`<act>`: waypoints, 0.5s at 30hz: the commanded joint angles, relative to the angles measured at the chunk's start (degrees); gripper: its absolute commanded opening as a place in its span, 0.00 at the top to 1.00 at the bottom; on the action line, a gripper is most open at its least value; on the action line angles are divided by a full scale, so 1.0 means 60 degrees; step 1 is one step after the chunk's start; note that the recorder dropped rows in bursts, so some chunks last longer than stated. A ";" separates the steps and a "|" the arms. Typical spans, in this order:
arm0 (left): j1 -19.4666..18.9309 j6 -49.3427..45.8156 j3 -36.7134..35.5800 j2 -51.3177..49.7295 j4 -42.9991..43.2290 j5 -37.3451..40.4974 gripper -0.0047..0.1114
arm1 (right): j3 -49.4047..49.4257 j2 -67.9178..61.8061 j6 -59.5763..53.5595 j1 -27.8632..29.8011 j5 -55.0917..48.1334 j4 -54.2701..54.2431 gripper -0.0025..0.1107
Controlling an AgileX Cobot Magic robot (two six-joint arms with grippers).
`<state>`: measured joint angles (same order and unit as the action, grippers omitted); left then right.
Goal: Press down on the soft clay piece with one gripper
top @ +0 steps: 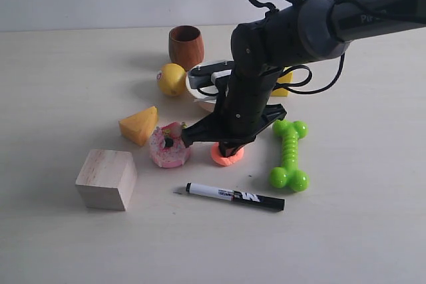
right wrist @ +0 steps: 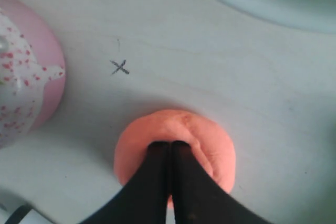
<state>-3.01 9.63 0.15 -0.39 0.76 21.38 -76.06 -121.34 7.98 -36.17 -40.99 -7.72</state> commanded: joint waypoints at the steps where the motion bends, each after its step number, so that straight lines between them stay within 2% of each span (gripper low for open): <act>1: 0.0047 -0.0029 -0.0025 0.0065 -0.0059 -0.0011 0.96 | 0.0033 -0.0277 -0.0079 0.0030 -0.0180 -0.0242 0.82; 5: 0.0047 -0.0029 -0.0025 0.0065 -0.0059 -0.0011 0.96 | 0.0033 -0.0277 -0.0079 0.0030 -0.0105 -0.0445 0.69; 15: 0.0047 -0.0029 -0.0025 0.0065 -0.0059 -0.0011 0.96 | 0.0033 -0.0277 -0.0079 0.0030 -0.0105 -0.0444 0.70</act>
<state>-3.01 9.63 0.15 -0.39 0.76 21.38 -76.28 -121.56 7.94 -36.06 -41.09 -10.43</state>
